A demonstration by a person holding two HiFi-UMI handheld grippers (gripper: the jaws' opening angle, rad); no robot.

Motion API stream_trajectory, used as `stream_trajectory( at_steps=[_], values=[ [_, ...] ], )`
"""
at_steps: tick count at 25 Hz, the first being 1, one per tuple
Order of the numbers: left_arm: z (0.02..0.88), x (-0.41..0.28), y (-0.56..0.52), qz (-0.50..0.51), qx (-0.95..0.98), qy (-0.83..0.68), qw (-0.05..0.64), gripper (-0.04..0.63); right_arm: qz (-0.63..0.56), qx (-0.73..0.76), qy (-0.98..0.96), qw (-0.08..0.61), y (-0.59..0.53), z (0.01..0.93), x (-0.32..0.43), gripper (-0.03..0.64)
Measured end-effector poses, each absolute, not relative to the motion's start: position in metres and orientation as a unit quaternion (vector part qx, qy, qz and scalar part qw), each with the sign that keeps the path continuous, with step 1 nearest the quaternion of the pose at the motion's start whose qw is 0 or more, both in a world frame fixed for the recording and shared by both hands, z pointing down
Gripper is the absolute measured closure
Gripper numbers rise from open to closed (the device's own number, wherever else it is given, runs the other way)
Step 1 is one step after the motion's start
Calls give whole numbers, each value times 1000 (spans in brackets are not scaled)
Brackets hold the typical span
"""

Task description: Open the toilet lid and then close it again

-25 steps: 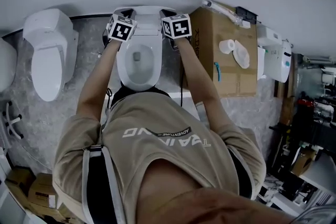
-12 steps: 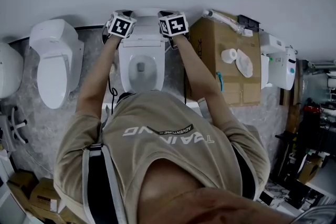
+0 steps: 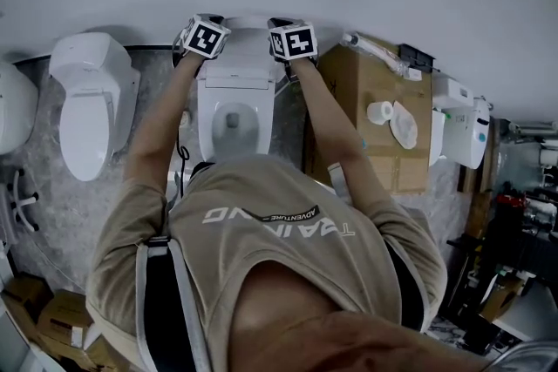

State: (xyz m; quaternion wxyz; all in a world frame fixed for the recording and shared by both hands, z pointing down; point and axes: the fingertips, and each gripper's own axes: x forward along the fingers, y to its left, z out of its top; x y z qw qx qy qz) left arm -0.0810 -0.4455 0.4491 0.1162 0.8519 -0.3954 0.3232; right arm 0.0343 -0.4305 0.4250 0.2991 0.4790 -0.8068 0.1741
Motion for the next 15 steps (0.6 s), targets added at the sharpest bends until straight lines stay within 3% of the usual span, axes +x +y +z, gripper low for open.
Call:
stream_trajectory(
  at_steps=[15],
  values=[
    [452, -82, -503, 309, 847, -407, 145, 603, 188, 472, -809, 296, -490, 426, 39, 606]
  ],
)
